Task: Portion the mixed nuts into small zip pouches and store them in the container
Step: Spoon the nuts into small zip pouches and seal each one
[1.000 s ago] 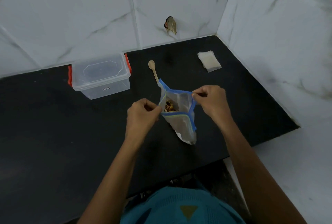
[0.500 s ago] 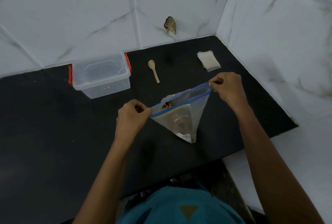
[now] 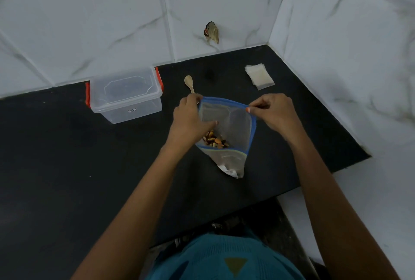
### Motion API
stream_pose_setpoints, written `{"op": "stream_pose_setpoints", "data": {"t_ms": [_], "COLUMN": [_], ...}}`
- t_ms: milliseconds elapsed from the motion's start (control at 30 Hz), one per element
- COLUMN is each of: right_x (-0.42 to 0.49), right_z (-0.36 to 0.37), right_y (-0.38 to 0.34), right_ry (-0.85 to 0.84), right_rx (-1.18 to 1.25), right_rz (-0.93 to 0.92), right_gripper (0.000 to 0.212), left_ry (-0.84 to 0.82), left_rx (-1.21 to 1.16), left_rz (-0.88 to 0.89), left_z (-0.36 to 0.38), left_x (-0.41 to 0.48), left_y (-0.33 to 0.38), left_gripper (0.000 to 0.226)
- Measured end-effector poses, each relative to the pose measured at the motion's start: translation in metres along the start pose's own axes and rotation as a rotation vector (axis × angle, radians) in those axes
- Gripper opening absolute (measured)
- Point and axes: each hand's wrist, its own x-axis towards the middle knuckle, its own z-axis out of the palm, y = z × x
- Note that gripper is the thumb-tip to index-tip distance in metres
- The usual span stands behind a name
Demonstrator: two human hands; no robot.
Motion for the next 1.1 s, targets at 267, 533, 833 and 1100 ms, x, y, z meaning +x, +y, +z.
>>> {"op": "stream_pose_setpoints", "data": {"t_ms": [267,533,833,1100], "right_x": [-0.048,-0.071,-0.035,-0.003], "right_z": [0.016,0.025,-0.014,-0.02], "right_y": [-0.014,-0.001,0.004,-0.004], "right_ry": [0.018,-0.166,0.038,0.092], "right_rx": [-0.025,-0.213,-0.104,-0.174], "right_rz": [0.095,0.227,0.243,0.145], "right_gripper": [0.037,0.018,0.008,0.016], "left_ry": [0.12,0.19,0.182,0.226], "left_rx": [0.165,0.134,0.104,0.023], "left_rz": [0.103,0.143,0.115,0.073], "left_z": [0.003,0.003,-0.028,-0.032], "left_x": [0.036,0.037,0.027,-0.004], "left_y": [0.007,-0.002,0.007,0.0], "left_gripper": [0.04,0.024,0.021,0.016]}}
